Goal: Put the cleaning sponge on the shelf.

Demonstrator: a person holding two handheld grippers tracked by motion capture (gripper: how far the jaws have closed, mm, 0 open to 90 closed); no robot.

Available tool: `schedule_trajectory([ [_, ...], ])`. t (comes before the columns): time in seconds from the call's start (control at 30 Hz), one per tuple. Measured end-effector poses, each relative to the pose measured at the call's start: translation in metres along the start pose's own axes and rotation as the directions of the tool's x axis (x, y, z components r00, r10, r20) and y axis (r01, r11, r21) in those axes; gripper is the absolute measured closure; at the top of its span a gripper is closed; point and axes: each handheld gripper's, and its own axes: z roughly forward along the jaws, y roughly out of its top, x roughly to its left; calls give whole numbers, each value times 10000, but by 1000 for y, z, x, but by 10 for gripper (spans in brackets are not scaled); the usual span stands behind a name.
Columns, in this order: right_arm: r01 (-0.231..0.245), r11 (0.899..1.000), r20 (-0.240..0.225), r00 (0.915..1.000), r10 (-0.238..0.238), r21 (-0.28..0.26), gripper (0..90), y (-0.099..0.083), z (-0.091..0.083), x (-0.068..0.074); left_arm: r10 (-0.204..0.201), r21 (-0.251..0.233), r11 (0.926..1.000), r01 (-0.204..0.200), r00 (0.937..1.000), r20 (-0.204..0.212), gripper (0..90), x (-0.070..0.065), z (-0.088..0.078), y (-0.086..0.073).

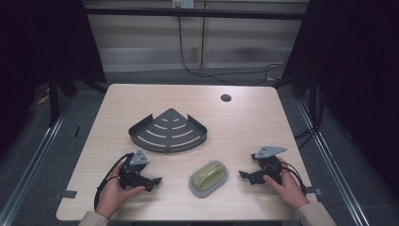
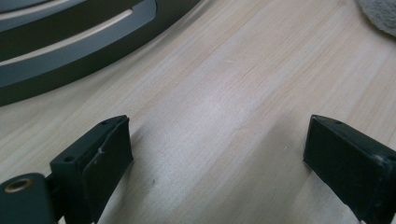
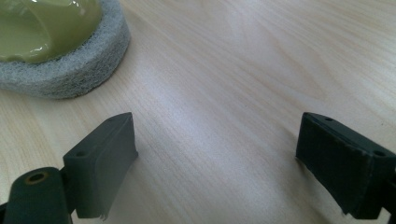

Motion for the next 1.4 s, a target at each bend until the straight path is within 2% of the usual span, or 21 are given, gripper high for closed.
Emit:
schedule_trajectory([
  [0.03,0,10000,0,10000,0,0,115,0,0,0,0,0,10000,0,10000,0,80,0,0,0],
  [0.1,-1,10000,0,10000,1,2,115,0,0,0,-159,404,9990,164,9998,-132,128,-2,-1,5],
  [0.17,-5,10000,-5,10000,5,2,115,0,0,0,-405,892,9952,393,9991,113,168,-4,-2,13],
  [0.2,-1,10000,-2,10000,1,3,115,0,0,0,-405,892,9952,393,9991,113,173,-4,-2,13],
  [0.3,0,10000,2,10000,0,2,115,0,0,0,-619,1635,9849,564,9977,286,207,-9,-4,23],
  [0.33,-3,10000,0,10000,3,1,115,0,0,0,-609,1980,9788,527,9975,360,227,-15,-5,35],
  [0.37,-7,10000,-1,10000,7,2,115,0,0,0,-646,2183,9744,537,9970,430,228,-18,-6,43],
  [0.4,-7,10000,-1,10000,7,2,115,0,0,0,-646,2183,9744,537,9970,430,235,-18,-6,43],
  [0.5,-3,10000,2,10000,3,1,115,0,0,0,-503,2781,9601,288,9962,704,251,-31,-8,68],
  [0.57,-6,10000,0,10000,6,0,115,0,0,0,-270,3318,9433,-45,9956,901,272,-43,-7,92],
  [0.6,-5,10000,0,10000,5,2,115,0,0,0,-270,3439,9390,-87,9947,988,281,-46,-6,99],
  [0.63,-5,10000,0,10000,5,2,115,0,0,0,-270,3439,9390,-87,9947,988,283,-46,-6,99],
  [0.73,-4,10000,0,10000,4,2,115,0,0,0,-61,3883,9205,-428,9923,1239,288,-57,1,121],
  [0.77,-4,10000,0,10000,4,2,115,0,0,0,-61,3883,9205,-428,9923,1239,292,-57,1,121],
  [0.8,-4,10000,0,10000,4,0,115,0,0,0,-54,4065,9122,-512,9906,1368,294,-62,5,129],
  [0.83,-4,10000,0,10000,4,0,115,0,0,0,-54,4065,9122,-512,9906,1368,295,-62,5,129],
  [0.9,-2,10000,0,10000,2,2,115,0,0,0,33,4290,9001,-763,9857,1684,308,-69,11,141],
  [0.97,-8,10000,-3,10000,8,1,115,0,0,0,69,4284,8998,-830,9843,1762,313,-72,13,144],
  [1.17,-5,10000,-2,10000,5,2,115,0,0,0,314,4412,8887,-1248,9766,2130,313,-85,18,162],
  [1.33,-2,10000,4,10000,2,-23,115,0,0,0,227,4536,8820,-1278,9729,2299,328,-94,22,174],
  [1.4,-2,10000,6,10000,3,-24,115,0,0,0,267,4629,8756,-1378,9708,2384,337,-98,28,179],
])
